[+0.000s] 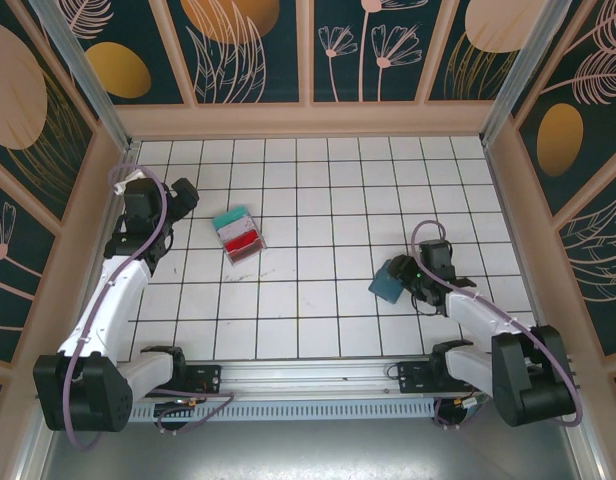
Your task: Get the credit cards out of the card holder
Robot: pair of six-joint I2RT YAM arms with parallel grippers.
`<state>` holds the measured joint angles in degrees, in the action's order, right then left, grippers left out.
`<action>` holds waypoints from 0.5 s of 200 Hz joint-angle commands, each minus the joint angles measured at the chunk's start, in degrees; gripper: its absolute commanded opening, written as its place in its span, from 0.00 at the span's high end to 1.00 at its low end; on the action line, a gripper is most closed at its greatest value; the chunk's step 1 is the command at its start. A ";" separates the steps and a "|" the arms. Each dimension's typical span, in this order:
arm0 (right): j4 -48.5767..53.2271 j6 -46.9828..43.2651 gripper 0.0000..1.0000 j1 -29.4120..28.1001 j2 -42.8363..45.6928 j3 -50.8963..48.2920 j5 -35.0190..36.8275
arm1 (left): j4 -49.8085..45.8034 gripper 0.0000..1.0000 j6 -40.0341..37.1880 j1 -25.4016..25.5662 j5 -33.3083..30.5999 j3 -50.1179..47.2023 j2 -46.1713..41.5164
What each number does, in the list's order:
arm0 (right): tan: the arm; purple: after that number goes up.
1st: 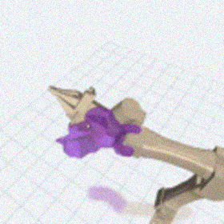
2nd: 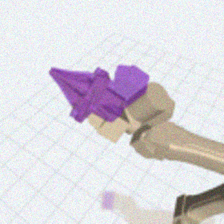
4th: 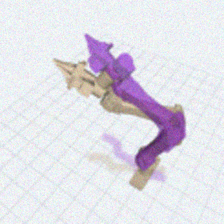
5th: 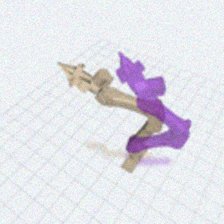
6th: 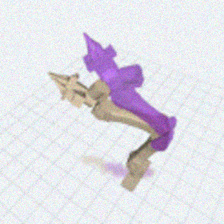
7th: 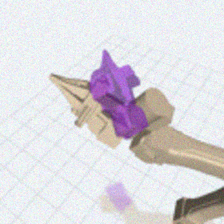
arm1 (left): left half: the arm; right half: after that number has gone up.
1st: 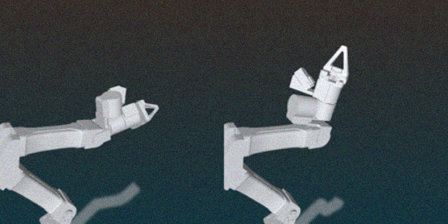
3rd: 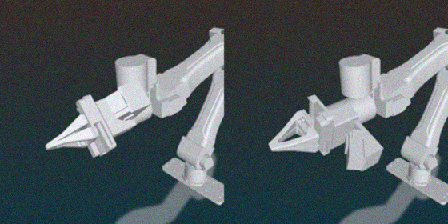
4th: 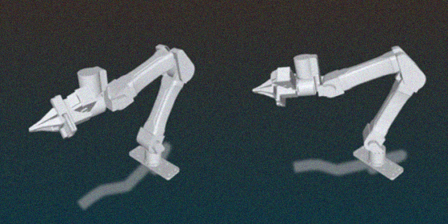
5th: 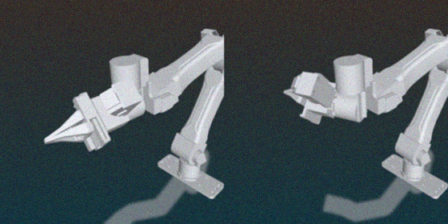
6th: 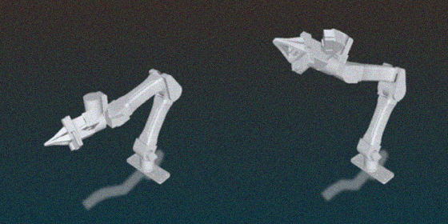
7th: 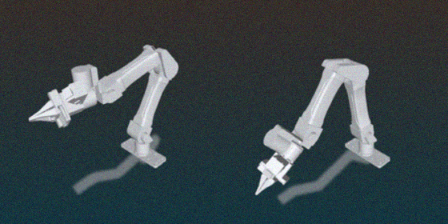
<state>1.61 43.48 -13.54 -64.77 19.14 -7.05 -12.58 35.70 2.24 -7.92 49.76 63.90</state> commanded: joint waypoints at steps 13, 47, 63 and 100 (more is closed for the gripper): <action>-9.14 5.82 0.40 -10.15 -4.62 1.48 -5.28 | -3.21 0.02 0.16 -0.14 1.23 1.71 -1.25; -12.11 10.56 0.41 -17.44 -9.23 4.47 -4.23 | -4.16 0.02 0.21 -0.13 3.17 0.98 -2.61; -12.53 11.70 0.41 -21.09 -11.99 6.86 -4.24 | -4.70 0.04 0.24 -0.04 4.16 0.81 -3.05; -6.69 11.56 0.35 -24.33 -12.93 10.07 -1.60 | -6.53 0.06 0.16 -0.04 5.49 -0.16 -4.75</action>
<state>-8.05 53.43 -36.71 -78.19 27.03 -9.10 -16.80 35.68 2.24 -4.32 49.76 61.01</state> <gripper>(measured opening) 0.619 0.946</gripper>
